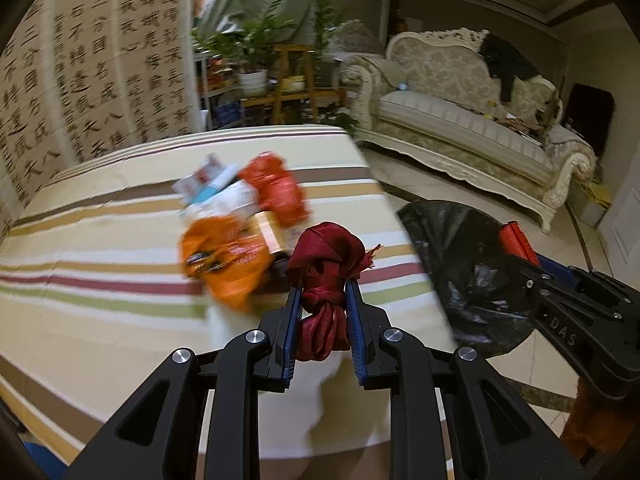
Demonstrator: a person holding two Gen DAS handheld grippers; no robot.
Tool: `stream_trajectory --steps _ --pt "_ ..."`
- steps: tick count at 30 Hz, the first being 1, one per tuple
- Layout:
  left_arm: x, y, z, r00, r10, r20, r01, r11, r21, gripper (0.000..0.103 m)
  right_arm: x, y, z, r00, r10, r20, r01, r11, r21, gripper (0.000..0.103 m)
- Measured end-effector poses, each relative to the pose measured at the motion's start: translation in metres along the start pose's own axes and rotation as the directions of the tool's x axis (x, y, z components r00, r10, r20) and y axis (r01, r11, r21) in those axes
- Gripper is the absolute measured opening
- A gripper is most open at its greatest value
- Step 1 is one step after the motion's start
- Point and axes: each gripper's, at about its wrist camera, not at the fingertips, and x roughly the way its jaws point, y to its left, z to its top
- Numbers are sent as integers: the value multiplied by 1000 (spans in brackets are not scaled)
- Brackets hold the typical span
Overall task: Collect trash
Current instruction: 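Carry both held items over the black bin and open both grippers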
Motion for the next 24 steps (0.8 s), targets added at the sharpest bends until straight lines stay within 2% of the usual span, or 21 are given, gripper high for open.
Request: stream_trajectory --steps 8,24 --pt "27 -42 14 1000 -24 -16 25 998 66 23 17 -35 4 999 -35 -3 36 998 45 23" --pt "79 -83 41 997 -10 -72 18 993 118 23 59 -77 16 998 -56 -33 59 994 90 23"
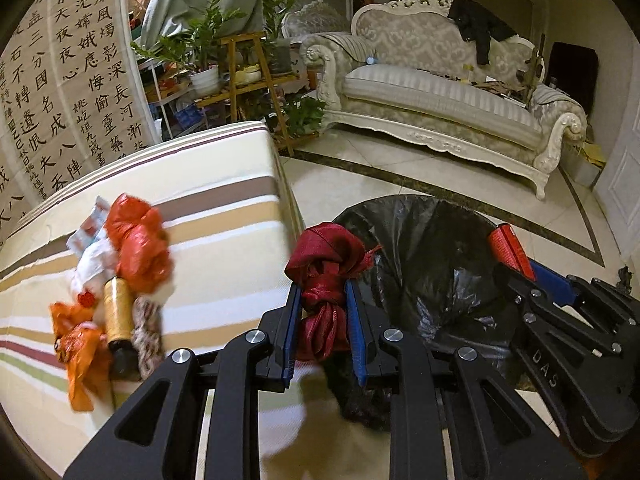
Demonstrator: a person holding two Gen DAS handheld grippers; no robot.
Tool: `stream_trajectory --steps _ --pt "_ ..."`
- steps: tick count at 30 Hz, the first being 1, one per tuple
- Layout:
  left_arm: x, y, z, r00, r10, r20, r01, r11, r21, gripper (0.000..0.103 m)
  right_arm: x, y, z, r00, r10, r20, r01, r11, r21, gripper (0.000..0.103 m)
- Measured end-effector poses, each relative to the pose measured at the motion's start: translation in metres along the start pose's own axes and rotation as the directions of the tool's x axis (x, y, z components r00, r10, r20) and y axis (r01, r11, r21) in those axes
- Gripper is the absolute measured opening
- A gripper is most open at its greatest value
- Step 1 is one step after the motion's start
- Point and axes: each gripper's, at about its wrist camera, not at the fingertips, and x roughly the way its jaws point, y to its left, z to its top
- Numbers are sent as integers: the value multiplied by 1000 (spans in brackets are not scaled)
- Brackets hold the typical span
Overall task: Collect trash
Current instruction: 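Carry both held items over the black bin and open both grippers, then reach the left gripper to the orange plastic bag and grasp it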
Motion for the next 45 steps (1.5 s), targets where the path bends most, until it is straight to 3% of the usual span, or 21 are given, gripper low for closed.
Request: stream_trajectory --steps 5,9,21,27,30,45 --pt "10 -5 6 1000 -2 -19 3 1000 4 24 11 -7 4 1000 6 -13 -6 1000 13 23" --pt "11 -7 7 1000 -1 -22 1 1000 5 42 18 -11 5 1000 14 -24 -13 999 34 26" --pt "5 1 8 1000 -2 -11 1 1000 -25 59 14 -18 6 1000 -1 -12 1 998 62 42" --pt "-7 13 1 1000 8 -8 -9 999 -40 60 9 -10 1 1000 16 -14 -15 999 51 44" --pt "-15 23 -3 1000 19 -8 -20 998 -52 60 5 -1 -1 1000 28 -12 -28 999 41 51" --pt "-47 81 -34 993 114 -3 -114 983 -142 60 -20 59 -13 994 112 -8 -112 993 -37 56"
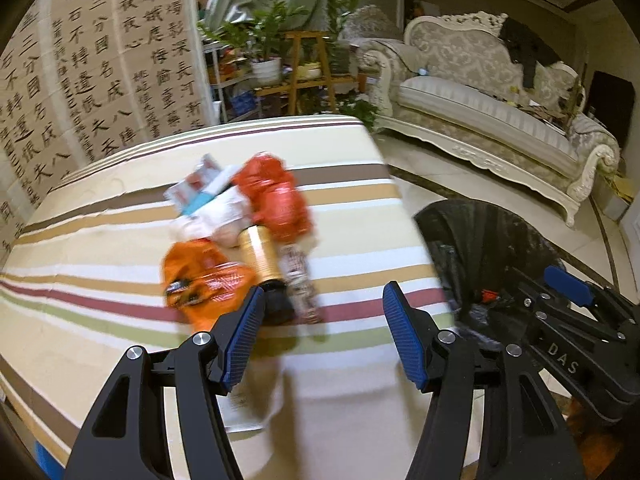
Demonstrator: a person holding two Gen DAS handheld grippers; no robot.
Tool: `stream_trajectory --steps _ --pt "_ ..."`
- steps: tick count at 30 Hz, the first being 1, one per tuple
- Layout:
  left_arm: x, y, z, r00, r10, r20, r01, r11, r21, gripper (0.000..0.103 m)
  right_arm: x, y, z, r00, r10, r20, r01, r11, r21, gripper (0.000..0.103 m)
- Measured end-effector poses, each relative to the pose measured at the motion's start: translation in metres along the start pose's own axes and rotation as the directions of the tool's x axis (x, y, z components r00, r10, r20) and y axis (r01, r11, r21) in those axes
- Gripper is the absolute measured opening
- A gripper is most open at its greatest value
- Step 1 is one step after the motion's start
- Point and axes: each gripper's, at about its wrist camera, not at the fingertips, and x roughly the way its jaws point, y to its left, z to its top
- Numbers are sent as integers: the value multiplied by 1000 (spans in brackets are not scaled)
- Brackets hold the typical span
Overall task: Collect trash
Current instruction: 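Reach the left gripper to the orange plastic bag and grasp it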
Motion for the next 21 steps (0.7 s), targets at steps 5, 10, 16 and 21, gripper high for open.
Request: stream_trajectory --steps 5,10,16,21 --pt "0 22 -2 999 34 1 -34 999 -36 60 -3 17 -1 1000 17 3 -17 999 -29 60" --pt "3 39 -2 999 43 -5 -44 997 -68 60 0 34 1 1000 28 -5 -28 998 -53 60" --pt "-1 46 -4 1000 23 -7 -24 996 -86 60 6 45 4 999 37 -14 -38 997 -69 60" --pt "4 67 -7 998 62 -26 -64 991 -119 63 10 53 5 998 50 -23 -51 996 -76 61"
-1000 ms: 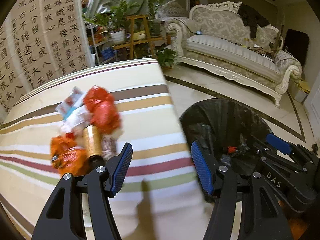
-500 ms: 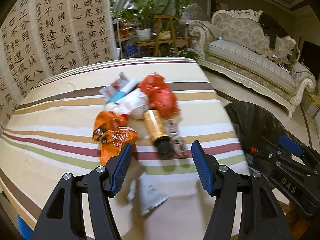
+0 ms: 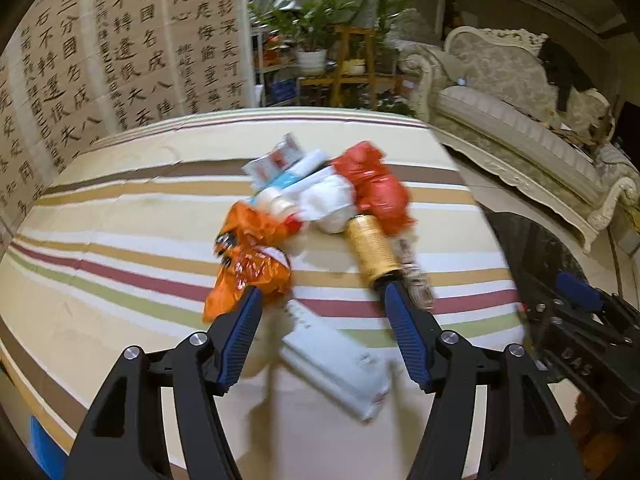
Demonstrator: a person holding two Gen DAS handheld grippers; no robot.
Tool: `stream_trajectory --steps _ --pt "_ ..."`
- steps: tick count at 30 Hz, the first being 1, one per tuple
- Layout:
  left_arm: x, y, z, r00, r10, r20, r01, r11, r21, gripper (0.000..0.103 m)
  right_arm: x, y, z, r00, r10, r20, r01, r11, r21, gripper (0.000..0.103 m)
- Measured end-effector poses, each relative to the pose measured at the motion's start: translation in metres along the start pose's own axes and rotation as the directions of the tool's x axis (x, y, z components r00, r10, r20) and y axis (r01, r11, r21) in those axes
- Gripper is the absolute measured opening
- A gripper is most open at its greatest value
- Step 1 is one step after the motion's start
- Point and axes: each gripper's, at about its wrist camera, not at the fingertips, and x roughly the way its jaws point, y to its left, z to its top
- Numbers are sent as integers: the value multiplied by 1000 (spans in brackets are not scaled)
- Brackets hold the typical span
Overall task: Collect trash
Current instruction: 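Reach the left gripper to the orange plastic bag and grasp it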
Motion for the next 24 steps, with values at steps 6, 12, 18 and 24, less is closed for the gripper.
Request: stream_trajectory --steps 6,12,18,24 --pt "0 31 -2 999 38 -7 -38 998 -54 63 5 10 -2 1000 15 -12 -16 1000 -16 61" --pt "-6 43 -3 999 48 -6 -48 996 -76 63 7 14 -2 1000 20 -16 -20 1000 -20 61" --pt "-2 42 2 999 51 -2 -51 996 -69 63 9 17 0 1000 21 -17 -21 999 -24 61" --pt "14 48 16 998 68 -9 -69 996 -58 63 10 18 1 1000 23 -18 -24 999 -24 61"
